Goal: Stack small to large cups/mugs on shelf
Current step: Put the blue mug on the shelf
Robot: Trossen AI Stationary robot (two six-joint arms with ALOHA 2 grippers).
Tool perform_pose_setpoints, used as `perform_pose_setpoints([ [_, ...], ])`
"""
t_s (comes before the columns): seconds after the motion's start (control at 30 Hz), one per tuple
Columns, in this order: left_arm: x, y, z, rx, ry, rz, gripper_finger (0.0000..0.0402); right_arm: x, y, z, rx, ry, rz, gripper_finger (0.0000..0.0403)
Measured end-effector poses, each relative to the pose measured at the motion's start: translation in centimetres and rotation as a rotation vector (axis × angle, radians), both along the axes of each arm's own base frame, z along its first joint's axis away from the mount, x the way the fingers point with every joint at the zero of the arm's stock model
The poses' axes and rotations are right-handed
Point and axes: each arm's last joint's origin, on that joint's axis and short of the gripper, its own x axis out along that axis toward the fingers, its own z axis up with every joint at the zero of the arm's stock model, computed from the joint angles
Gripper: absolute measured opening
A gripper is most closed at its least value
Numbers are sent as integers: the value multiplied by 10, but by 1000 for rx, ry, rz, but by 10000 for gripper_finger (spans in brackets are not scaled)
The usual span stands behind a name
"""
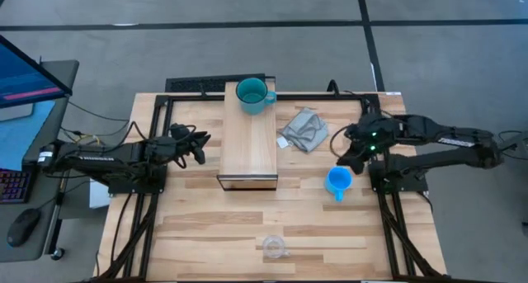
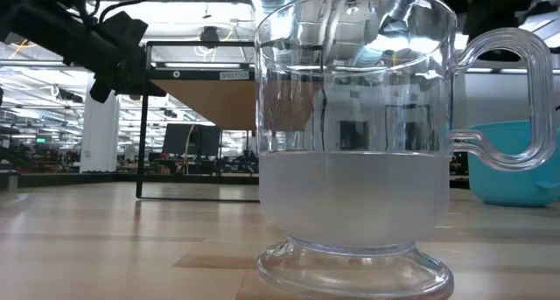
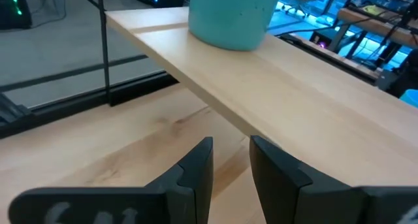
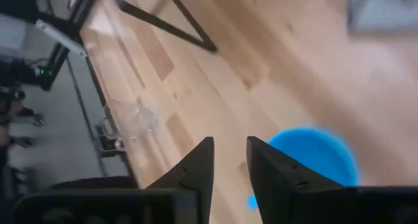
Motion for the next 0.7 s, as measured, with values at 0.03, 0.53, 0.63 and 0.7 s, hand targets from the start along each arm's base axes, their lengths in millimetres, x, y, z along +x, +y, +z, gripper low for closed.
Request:
perform_pose_setpoints([
  [0.03, 0, 0, 0, 5, 4, -2, 90, 2, 2, -1, 36, 25, -25, 109],
  [0.53, 2, -3, -1, 49, 61, -136, 90, 43, 41, -29, 101, 250, -111, 76],
  [0.63, 2, -3, -1, 48, 62, -141, 90, 50, 43, -30, 85, 219, -72, 76],
  [0.7, 2, -3, -1, 41, 62, -159, 90, 52, 43, -30, 85, 212, -71, 76],
])
